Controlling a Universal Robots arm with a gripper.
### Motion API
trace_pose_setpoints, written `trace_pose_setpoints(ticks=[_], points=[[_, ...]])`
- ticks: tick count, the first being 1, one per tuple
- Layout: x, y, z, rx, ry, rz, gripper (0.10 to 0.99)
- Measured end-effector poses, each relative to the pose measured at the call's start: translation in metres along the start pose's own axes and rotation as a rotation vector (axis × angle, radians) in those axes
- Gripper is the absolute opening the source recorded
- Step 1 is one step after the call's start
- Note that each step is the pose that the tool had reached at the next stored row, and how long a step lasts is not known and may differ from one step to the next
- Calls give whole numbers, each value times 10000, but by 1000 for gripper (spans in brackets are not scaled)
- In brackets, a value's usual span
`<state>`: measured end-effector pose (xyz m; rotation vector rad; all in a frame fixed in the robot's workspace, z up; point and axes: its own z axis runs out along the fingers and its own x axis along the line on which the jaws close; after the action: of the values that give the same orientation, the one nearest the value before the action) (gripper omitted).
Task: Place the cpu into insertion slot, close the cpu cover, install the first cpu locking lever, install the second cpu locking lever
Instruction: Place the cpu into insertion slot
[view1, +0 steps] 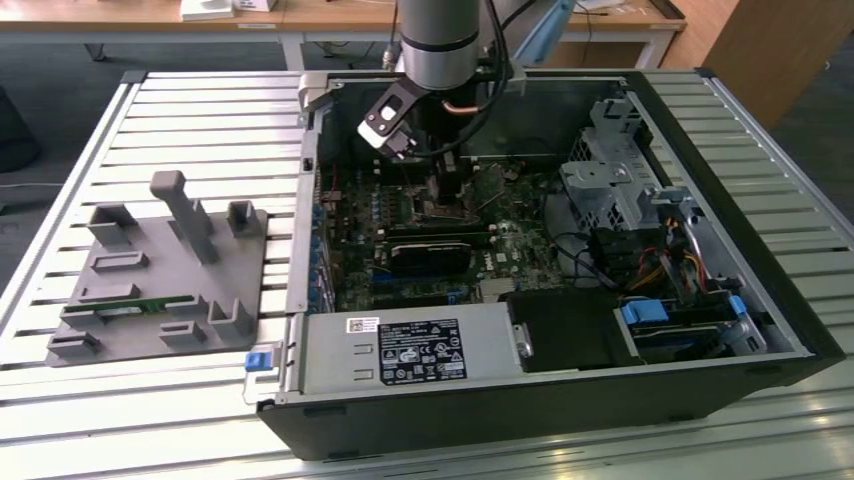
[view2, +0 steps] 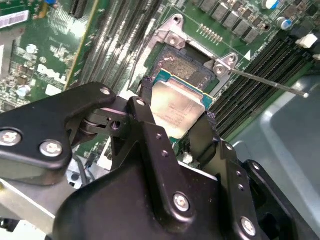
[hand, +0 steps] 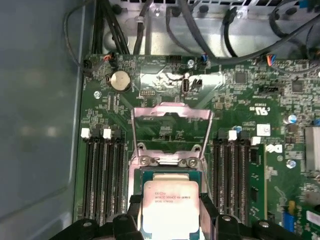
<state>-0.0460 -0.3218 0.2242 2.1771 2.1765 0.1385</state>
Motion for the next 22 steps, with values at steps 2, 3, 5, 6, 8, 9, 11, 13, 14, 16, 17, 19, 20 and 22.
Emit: trace_pose_setpoints(ticks=[2,3,5,6,8,9,11,13,14,16,17,19,20,22], points=[[5,-3,18,-1,1,14,537],[5,-5,30,0,-1,18,537],[5,-16,63,0,-4,36,537],[5,-27,75,-1,-5,45,537],[5,-41,94,-1,-6,59,537],[4,-46,106,-1,-7,67,537],[4,-50,129,-1,-11,107,537],[3,-53,151,-3,-16,157,537],[3,-55,162,-3,-18,172,537],[2,-57,184,-3,-20,190,537],[2,-58,195,-3,-21,193,537],[2,-60,214,-4,-21,194,537],[2,-61,222,-4,-20,197,537],[1,-62,233,-4,-22,212,537]])
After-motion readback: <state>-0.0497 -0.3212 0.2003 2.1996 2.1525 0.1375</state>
